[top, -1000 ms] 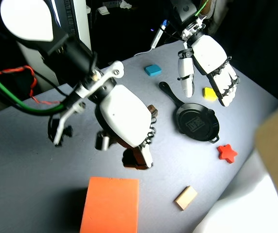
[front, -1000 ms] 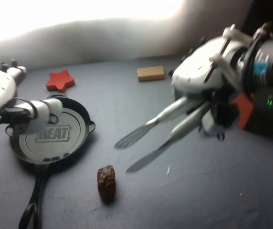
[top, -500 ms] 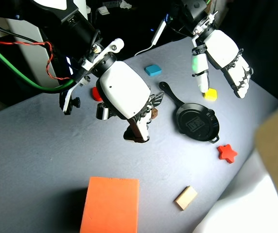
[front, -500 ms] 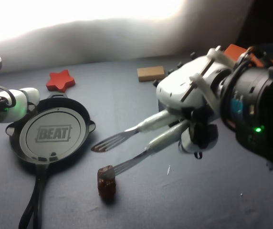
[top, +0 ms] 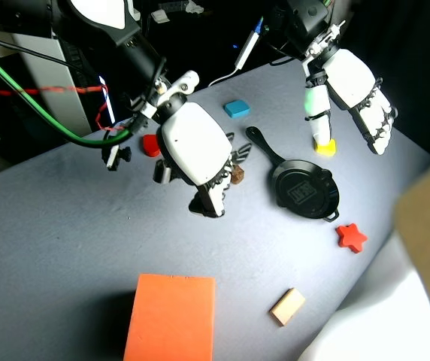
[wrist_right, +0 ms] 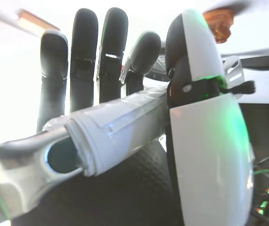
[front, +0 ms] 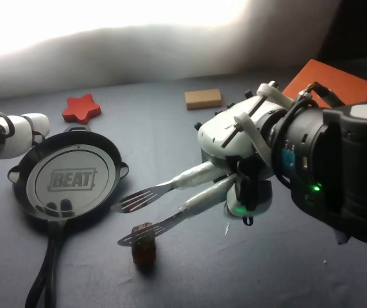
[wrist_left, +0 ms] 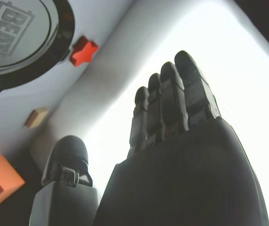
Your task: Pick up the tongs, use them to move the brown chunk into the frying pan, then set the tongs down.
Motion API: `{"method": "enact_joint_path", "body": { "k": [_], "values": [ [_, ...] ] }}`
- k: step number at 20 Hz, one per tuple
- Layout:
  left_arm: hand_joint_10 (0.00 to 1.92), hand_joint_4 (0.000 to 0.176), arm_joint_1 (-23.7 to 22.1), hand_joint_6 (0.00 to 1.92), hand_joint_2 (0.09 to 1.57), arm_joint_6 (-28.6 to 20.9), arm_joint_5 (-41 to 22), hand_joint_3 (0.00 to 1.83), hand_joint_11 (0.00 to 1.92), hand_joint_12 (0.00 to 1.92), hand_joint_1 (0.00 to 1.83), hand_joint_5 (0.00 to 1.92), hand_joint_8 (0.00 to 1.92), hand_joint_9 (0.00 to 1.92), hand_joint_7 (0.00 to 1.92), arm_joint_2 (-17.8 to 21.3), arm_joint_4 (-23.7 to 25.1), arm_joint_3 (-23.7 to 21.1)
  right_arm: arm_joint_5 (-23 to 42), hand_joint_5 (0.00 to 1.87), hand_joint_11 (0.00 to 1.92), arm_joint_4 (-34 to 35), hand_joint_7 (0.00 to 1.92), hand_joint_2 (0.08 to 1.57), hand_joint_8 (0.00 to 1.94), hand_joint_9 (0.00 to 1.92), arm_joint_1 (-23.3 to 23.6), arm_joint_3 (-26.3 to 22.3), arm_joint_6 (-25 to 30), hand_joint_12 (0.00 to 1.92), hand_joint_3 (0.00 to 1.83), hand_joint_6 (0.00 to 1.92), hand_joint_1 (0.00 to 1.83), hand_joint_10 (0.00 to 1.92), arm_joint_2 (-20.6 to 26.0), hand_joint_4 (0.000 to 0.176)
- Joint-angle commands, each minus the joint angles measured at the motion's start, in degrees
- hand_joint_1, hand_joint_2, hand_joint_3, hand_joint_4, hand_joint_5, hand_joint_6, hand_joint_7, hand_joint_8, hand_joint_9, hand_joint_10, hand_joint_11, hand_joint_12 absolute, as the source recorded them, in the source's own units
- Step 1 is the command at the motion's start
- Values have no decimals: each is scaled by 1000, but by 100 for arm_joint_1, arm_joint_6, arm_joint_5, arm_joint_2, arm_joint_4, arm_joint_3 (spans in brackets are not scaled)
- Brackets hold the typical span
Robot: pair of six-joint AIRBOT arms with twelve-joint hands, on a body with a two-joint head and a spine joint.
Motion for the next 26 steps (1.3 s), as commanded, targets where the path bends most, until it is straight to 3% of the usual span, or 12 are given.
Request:
{"method": "enact_joint_path", "body": {
  "k": [1, 13, 26],
  "values": [
    [0, 7, -7, 2, 1297, 8, -351, 1, 0, 506, 66, 133, 1, 150, 149, 69, 447, 38, 177, 804, 449, -338, 922, 1204, 532, 746, 26, 4, 20, 1702, 0, 1246, 1108, 975, -7, 0],
    [5, 4, -1, 6, 1301, 3, -303, 1, 0, 486, 56, 120, 3, 149, 148, 66, 340, 118, 387, 726, 422, -575, 890, 1246, 486, 700, -181, 351, 45, 1697, 5, 1356, 1079, 962, -335, 0],
    [3, 4, 13, 4, 1288, 4, -261, 0, 0, 499, 86, 138, 2, 167, 158, 62, 304, 106, 533, 739, 410, -581, 914, 1241, 470, 703, -409, 685, 98, 1700, 0, 1338, 1083, 964, -527, 0]
  ]
}}
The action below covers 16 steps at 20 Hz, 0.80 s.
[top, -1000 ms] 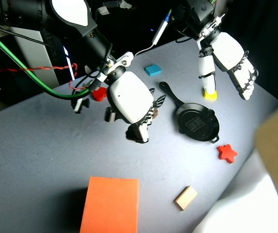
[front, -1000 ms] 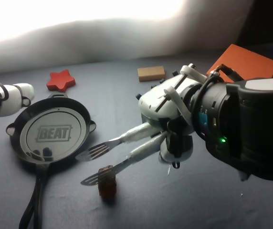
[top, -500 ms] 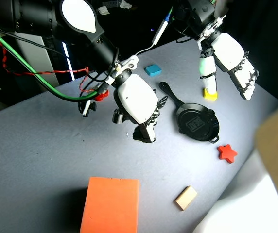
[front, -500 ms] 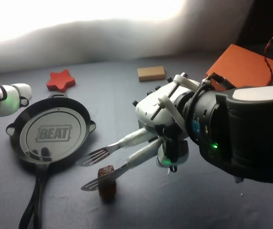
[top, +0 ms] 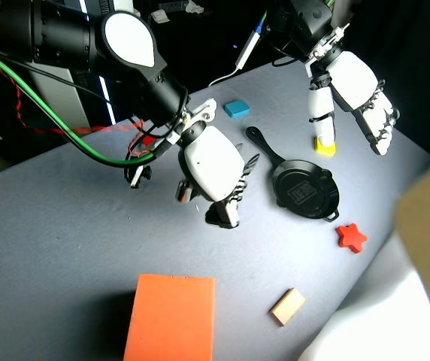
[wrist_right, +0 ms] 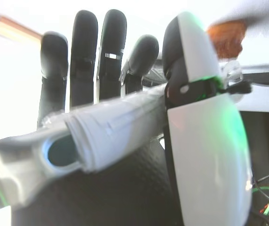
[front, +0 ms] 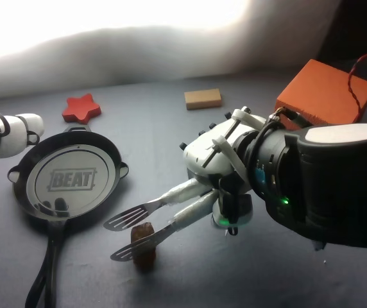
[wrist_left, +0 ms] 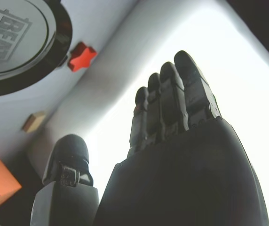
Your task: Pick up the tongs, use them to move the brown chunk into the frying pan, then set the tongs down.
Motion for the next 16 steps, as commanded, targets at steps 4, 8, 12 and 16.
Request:
{"method": "enact_joint_path", "body": {
  "k": [4, 8, 12, 16],
  "values": [
    [1, 3, -30, 3, 1293, 6, -320, 1, 0, 470, 84, 133, 2, 157, 156, 61, 412, 26, 70, 740, 409, -385, 899, 1240, 477, 699, 0, 56, -6, 1706, 0, 1336, 1084, 969, 19, 0],
    [2, 3, -23, 0, 1291, 6, -317, 0, 0, 422, 64, 123, 1, 145, 149, 61, 412, 32, 24, 731, 405, -384, 892, 1244, 482, 703, -26, 55, -13, 1709, 0, 1348, 1081, 964, 51, 0],
    [1, 5, -16, 3, 1292, 6, -301, 1, 0, 469, 33, 118, 2, 139, 140, 61, 413, 42, -4, 746, 405, -384, 890, 1235, 466, 700, -43, 54, -27, 1681, 0, 1326, 1089, 934, 93, 0],
    [2, 0, -16, 1, 1284, 8, -295, 1, 0, 515, 77, 128, 2, 155, 150, 60, 413, 42, -15, 765, 433, -383, 916, 1226, 475, 727, -104, 52, -32, 1693, 0, 1302, 1095, 953, 145, 0]
  ]
}}
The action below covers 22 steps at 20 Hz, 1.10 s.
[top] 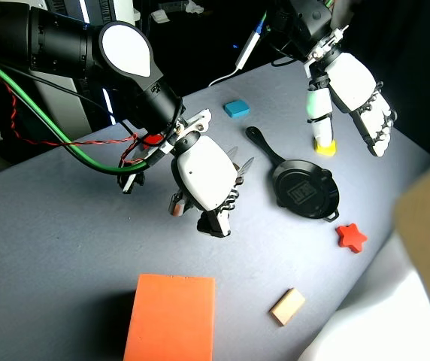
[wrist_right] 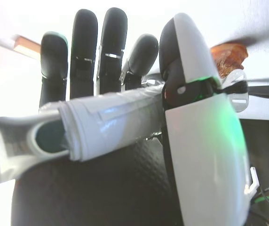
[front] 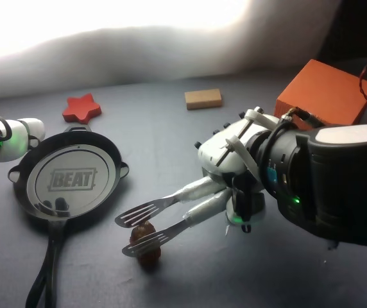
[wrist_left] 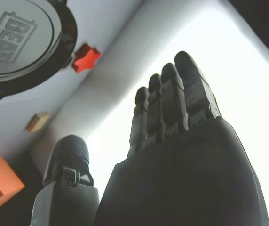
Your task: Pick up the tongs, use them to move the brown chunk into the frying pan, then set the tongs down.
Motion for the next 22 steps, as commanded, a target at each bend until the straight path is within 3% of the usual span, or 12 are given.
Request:
{"method": "enact_joint_path", "body": {
  "k": [1, 4, 6, 9, 16, 18, 19, 22],
  "values": [
    [3, 3, -30, 0, 1284, 14, -337, 1, 0, 514, 59, 126, 2, 159, 152, 59, 432, 43, 54, 772, 435, -344, 917, 1222, 479, 730, 17, 4, -27, 1695, 0, 1292, 1097, 960, 39, 0],
    [0, 0, -34, 12, 1280, 18, -331, 0, 0, 473, 135, 146, 4, 157, 154, 57, 432, 42, 92, 763, 398, -344, 897, 1225, 464, 709, -71, 5, -99, 1708, 0, 1303, 1094, 958, 40, 0],
    [0, 2, -35, 2, 1291, 18, -330, 2, 0, 424, 90, 126, 1, 137, 142, 57, 432, 42, 147, 766, 417, -344, 915, 1223, 456, 723, -95, 6, -125, 1699, 1, 1298, 1094, 947, 32, 0],
    [2, 8, -35, 3, 1290, 18, -330, 0, 0, 490, 115, 144, 0, 153, 156, 57, 433, 45, 159, 760, 402, -344, 901, 1226, 448, 707, -88, 11, -177, 1705, 1, 1307, 1092, 943, 21, 0],
    [4, 6, -38, 4, 1291, 18, -330, 0, 0, 509, 118, 131, 2, 146, 143, 55, 434, 47, 262, 759, 414, -347, 910, 1227, 443, 717, 387, 33, -161, 1686, 1, 1308, 1090, 940, 32, 0],
    [4, 6, -40, 4, 1291, 18, -330, 0, 0, 509, 118, 131, 2, 146, 143, 55, 434, 49, 263, 759, 414, -347, 910, 1227, 443, 717, 401, 40, -174, 1686, 1, 1308, 1090, 940, 25, 0],
    [14, 3, -40, 9, 1280, 18, -330, 0, 0, 601, 117, 155, 9, 185, 173, 55, 434, 49, 263, 789, 451, -347, 943, 1212, 456, 751, 400, 48, -179, 1678, 0, 1266, 1102, 944, 23, 0],
    [3, 8, -40, 0, 1289, 18, -330, 0, 0, 542, 71, 108, 2, 160, 142, 55, 434, 46, 263, 769, 420, -347, 921, 1222, 442, 728, 369, 58, -201, 1684, 0, 1294, 1094, 941, 23, 0]
  ]
}}
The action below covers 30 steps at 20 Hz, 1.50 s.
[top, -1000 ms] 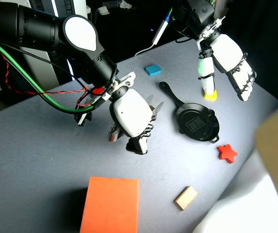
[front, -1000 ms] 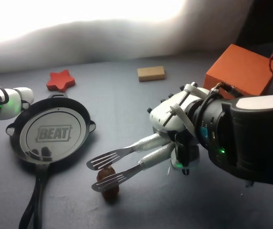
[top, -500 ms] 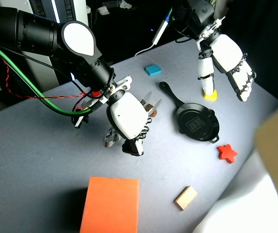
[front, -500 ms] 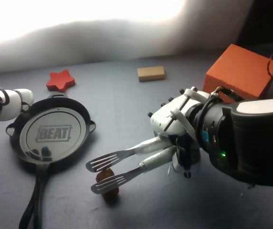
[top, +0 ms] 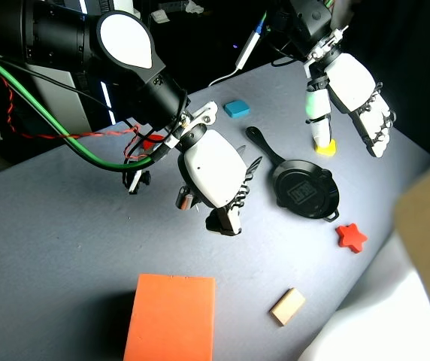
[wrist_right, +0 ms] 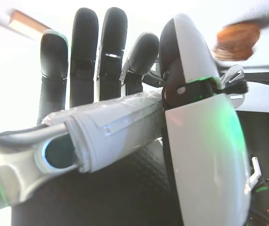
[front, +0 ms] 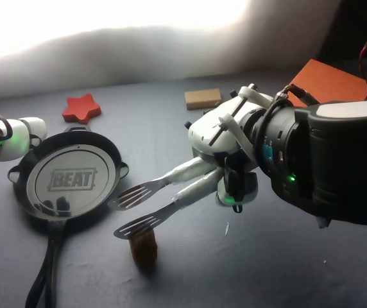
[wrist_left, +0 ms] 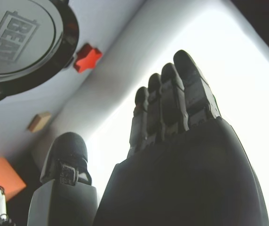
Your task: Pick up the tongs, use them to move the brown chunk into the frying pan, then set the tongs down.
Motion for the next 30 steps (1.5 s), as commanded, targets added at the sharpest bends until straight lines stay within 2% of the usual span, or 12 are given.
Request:
{"method": "enact_joint_path", "body": {
  "k": [1, 4, 6, 8, 11, 15, 17, 18, 19, 22, 24, 30],
  "values": [
    [7, 2, -39, 8, 1284, 16, -370, 0, 0, 549, 110, 131, 7, 172, 159, 54, 427, 45, 92, 762, 433, -343, 921, 1225, 436, 734, 33, -1, -8, 1672, 1, 1304, 1091, 931, 15, 0],
    [0, 6, -40, 0, 1294, 16, -370, 3, 0, 541, 42, 108, 0, 151, 143, 53, 427, 45, 91, 759, 431, -342, 921, 1226, 437, 733, -21, -2, -15, 1678, 1, 1309, 1089, 929, 11, 0],
    [1, 2, -45, 5, 1300, 16, -370, 4, 0, 521, 2, 118, 2, 150, 144, 53, 427, 45, 87, 688, 458, -342, 929, 1153, 433, 758, -62, -3, -33, 1630, 0, 773, 1048, 892, 11, 0],
    [3, 11, -52, 5, 1309, 16, -370, 4, 0, 547, 52, 128, 3, 161, 158, 53, 427, 45, 71, 773, 467, -342, 934, 1211, 444, 755, -111, -3, -41, 1642, 2, 1261, 1096, 899, 19, 0],
    [4, 0, -58, 2, 1311, 16, -370, 2, 0, 553, 3, 112, 2, 140, 135, 53, 427, 39, 61, 764, 450, -342, 928, 1222, 441, 756, -143, -3, -52, 1613, 0, 1299, 1094, 868, 27, 0],
    [9, 2, -58, 10, 1303, 16, -370, 0, 0, 509, 81, 119, 7, 144, 141, 52, 427, 1, 41, 733, 413, -340, 950, 1141, 319, 778, -127, -4, -79, 1543, 0, 571, 1084, 735, 31, 0],
    [8, 5, -58, 7, 1296, 24, -370, 0, 0, 557, 71, 130, 5, 153, 150, 49, 427, -16, 37, 812, 457, -340, 1005, 1190, 299, 818, -73, -4, -87, 1557, 2, 1197, 1111, 749, 42, 0],
    [5, 8, -58, 6, 1294, 26, -370, 0, 0, 577, 47, 132, 4, 152, 151, 47, 427, -19, 37, 713, 458, -340, 1005, 1136, 287, 813, -45, -4, -87, 1545, 0, 848, 1097, 751, 49, 0],
    [6, 10, -58, 8, 1294, 30, -370, 0, 0, 570, 68, 141, 4, 156, 155, 44, 427, -21, 36, 796, 471, -340, 1012, 1174, 287, 816, -23, -5, -88, 1555, 10, 1144, 1109, 764, 56, 0],
    [4, 9, -56, 5, 1296, 39, -370, 0, 0, 477, 55, 119, 5, 129, 140, 38, 427, -33, 33, 805, 454, -231, 1000, 1198, 296, 789, 54, -8, -154, 1568, 0, 1239, 1108, 796, 91, 0],
    [5, 8, -51, 12, 1281, 58, -370, 0, 0, 480, 38, 141, 5, 133, 146, 34, 427, -44, 29, 715, 486, -87, 998, 1103, 292, 800, 85, -38, -267, 1515, 0, 722, 1102, 764, 120, 0],
    [0, 5, -43, 0, 1286, 72, -370, 1, 0, 515, 34, 119, 0, 124, 138, 31, 426, -48, 16, 796, 473, -77, 1000, 1116, 268, 767, 161, -201, -331, 1543, 0, 543, 1055, 770, 187, 0]
  ]
}}
